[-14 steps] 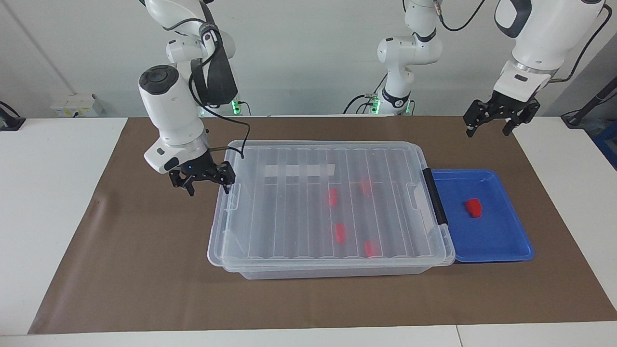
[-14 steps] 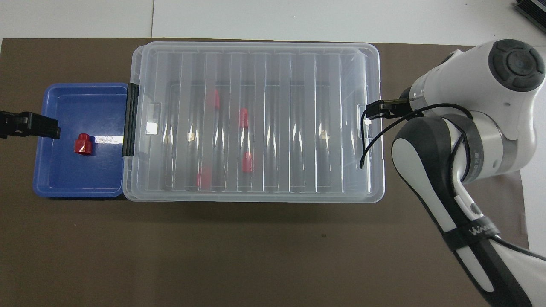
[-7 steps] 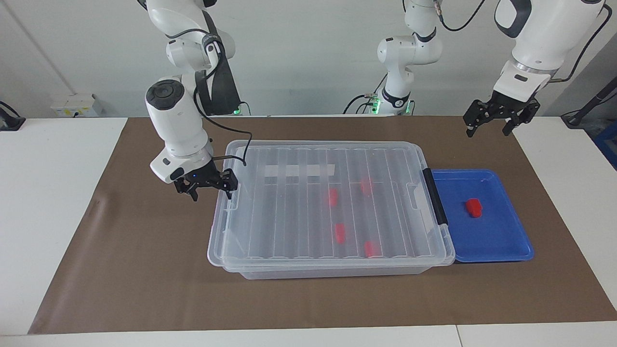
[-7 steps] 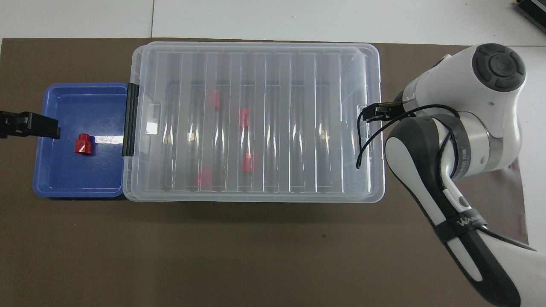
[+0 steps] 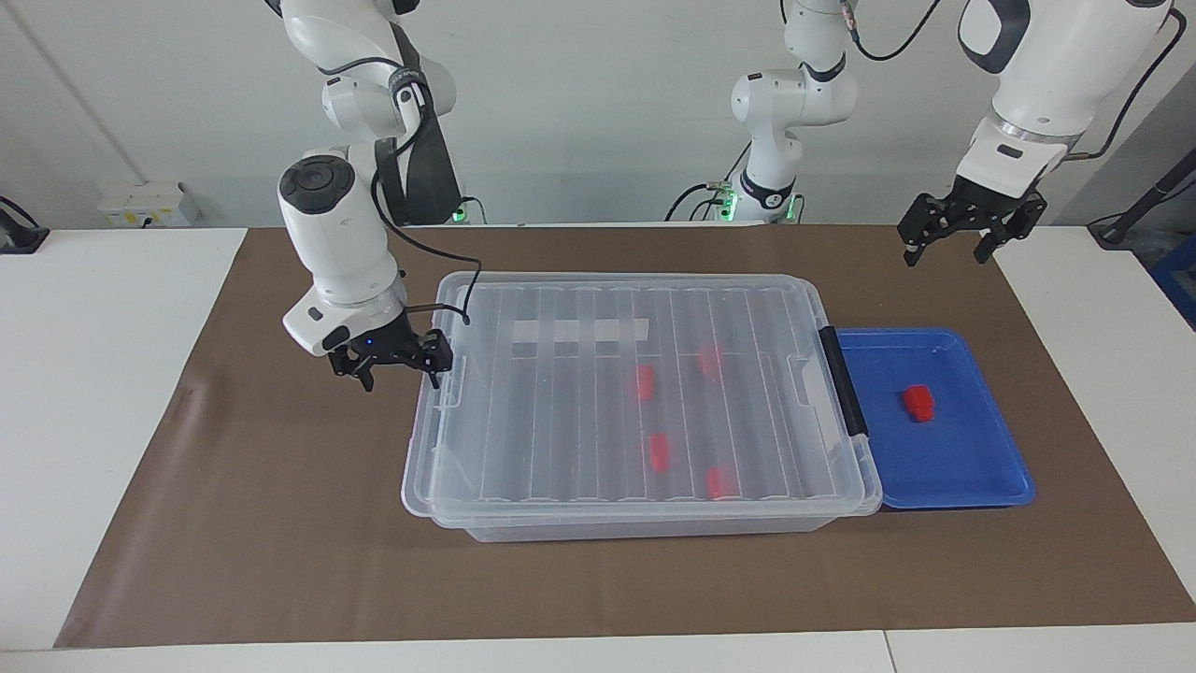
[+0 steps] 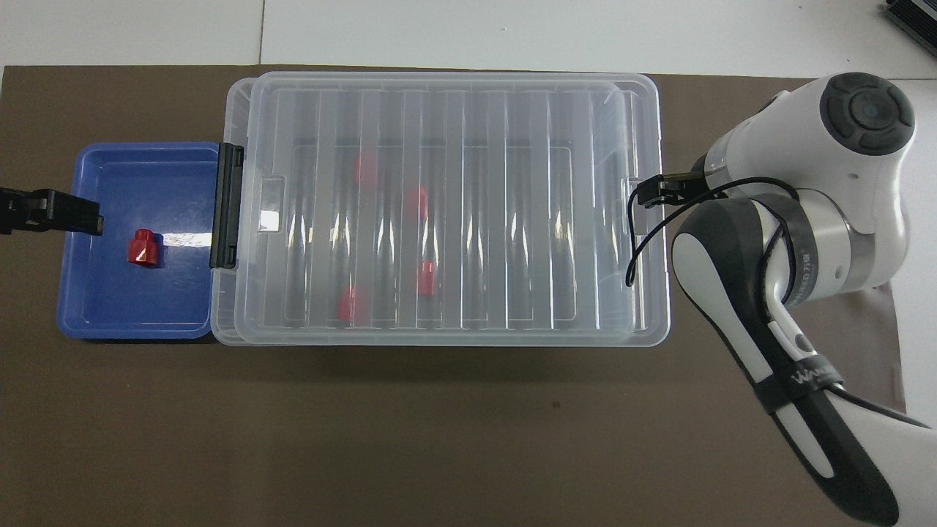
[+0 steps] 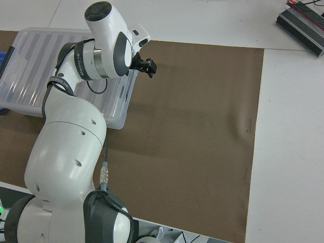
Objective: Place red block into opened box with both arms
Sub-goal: 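Slide the lid open with the right gripper while the left gripper reaches the block, then grasp the red block in the blue tray with the left gripper, then lift the red block and carry it over the open box with the left gripper, then open the left gripper to drop the block, then withdraw it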
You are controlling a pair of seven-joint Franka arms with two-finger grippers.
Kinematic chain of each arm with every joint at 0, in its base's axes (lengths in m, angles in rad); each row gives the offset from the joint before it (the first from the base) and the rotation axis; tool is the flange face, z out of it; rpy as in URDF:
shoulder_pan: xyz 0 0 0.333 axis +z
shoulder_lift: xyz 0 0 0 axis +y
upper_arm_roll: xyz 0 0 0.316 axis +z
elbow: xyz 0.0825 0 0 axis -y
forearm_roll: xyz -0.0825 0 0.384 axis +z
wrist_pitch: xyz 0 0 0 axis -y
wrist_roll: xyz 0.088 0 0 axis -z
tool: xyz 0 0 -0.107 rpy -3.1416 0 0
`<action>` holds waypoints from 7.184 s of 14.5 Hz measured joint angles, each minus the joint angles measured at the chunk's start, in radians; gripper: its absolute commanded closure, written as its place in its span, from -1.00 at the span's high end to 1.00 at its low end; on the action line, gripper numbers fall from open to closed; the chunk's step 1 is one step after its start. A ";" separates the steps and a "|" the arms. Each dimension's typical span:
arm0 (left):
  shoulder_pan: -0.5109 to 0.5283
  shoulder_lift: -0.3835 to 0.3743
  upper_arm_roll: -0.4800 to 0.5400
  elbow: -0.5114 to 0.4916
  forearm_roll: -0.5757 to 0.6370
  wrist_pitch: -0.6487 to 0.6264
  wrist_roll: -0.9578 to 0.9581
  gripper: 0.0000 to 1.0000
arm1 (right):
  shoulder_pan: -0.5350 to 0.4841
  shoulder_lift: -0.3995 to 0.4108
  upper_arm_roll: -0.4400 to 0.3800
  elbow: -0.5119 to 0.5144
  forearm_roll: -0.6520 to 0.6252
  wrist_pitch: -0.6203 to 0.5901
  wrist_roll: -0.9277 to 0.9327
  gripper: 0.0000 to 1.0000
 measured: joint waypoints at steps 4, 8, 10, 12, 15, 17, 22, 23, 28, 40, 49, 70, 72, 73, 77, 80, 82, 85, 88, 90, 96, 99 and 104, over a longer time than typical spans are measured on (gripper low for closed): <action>0.000 0.000 -0.001 -0.001 0.000 0.002 -0.003 1.00 | -0.023 0.000 -0.002 0.000 -0.034 -0.010 0.000 1.00; 0.023 -0.002 0.016 -0.026 0.000 0.066 -0.024 1.00 | -0.046 0.000 -0.002 0.001 -0.066 -0.021 0.000 1.00; 0.063 -0.012 0.021 -0.103 0.000 0.162 -0.011 1.00 | -0.063 0.000 -0.003 0.003 -0.074 -0.031 0.000 1.00; 0.079 -0.022 0.022 -0.204 0.000 0.271 -0.008 1.00 | -0.079 -0.002 -0.004 0.005 -0.078 -0.042 0.000 1.00; 0.090 -0.014 0.022 -0.336 0.000 0.432 -0.009 1.00 | -0.101 -0.005 -0.004 0.008 -0.090 -0.056 0.000 1.00; 0.104 0.008 0.023 -0.411 0.000 0.537 -0.009 1.00 | -0.111 -0.008 -0.004 0.009 -0.094 -0.065 0.000 1.00; 0.121 0.080 0.023 -0.472 0.000 0.666 -0.009 1.00 | -0.134 -0.013 -0.005 0.009 -0.119 -0.082 0.000 1.00; 0.121 0.092 0.023 -0.476 0.000 0.683 -0.010 1.00 | -0.138 -0.014 -0.005 0.009 -0.121 -0.085 0.000 1.00; 0.141 0.189 0.024 -0.492 0.000 0.819 -0.013 1.00 | -0.162 -0.016 -0.005 0.009 -0.127 -0.094 -0.008 1.00; 0.164 0.263 0.021 -0.572 0.000 0.934 -0.012 0.33 | -0.195 -0.017 -0.005 0.009 -0.146 -0.111 -0.009 1.00; 0.164 0.256 0.017 -0.519 0.000 0.822 -0.012 -1.00 | -0.197 -0.019 -0.005 0.010 -0.178 -0.118 -0.009 1.00; -0.030 0.156 -0.144 -0.085 -0.226 0.361 -0.866 -1.00 | -0.198 -0.241 0.005 0.076 -0.019 -0.335 -0.009 1.00; -0.095 0.153 -0.145 -0.145 -0.196 0.438 -0.869 -1.00 | -0.198 -0.277 0.003 0.078 -0.018 -0.404 -0.009 1.00; -0.126 0.153 -0.146 -0.180 -0.164 0.474 -0.872 -1.00 | -0.198 -0.285 0.002 0.076 -0.018 -0.417 -0.009 1.00; -0.176 0.154 -0.146 -0.304 -0.109 0.606 -0.864 -1.00 | -0.196 -0.285 0.004 0.064 -0.017 -0.417 -0.009 1.00; -0.171 0.157 -0.134 -0.351 -0.067 0.625 -0.770 -1.00 | -0.196 -0.285 0.005 0.062 -0.017 -0.417 -0.009 1.00; -0.172 0.188 -0.136 -0.378 -0.016 0.666 -0.754 -1.00 | -0.196 -0.285 0.005 0.062 -0.017 -0.417 -0.009 1.00; -0.176 0.278 -0.140 -0.391 0.000 0.751 -0.751 -1.00 | -0.182 -0.285 0.009 0.061 -0.017 -0.417 -0.009 1.00; -0.174 0.325 -0.137 -0.392 0.002 0.802 -0.747 -1.00 | -0.169 -0.285 0.012 0.057 -0.017 -0.417 -0.009 1.00; -0.173 0.333 -0.137 -0.397 0.004 0.817 -0.746 -1.00 | -0.170 -0.285 0.012 0.056 -0.017 -0.417 -0.009 1.00; -0.172 0.336 -0.133 -0.410 0.005 0.827 -0.747 1.00 | -0.170 -0.285 0.012 0.056 -0.017 -0.417 -0.009 1.00; -0.172 0.336 -0.131 -0.411 0.005 0.828 -0.783 1.00 | -0.170 -0.285 0.012 0.055 -0.017 -0.417 -0.009 1.00; -0.172 0.315 -0.131 -0.404 0.005 0.823 -0.920 1.00 | -0.171 -0.285 0.011 0.049 -0.017 -0.417 -0.009 1.00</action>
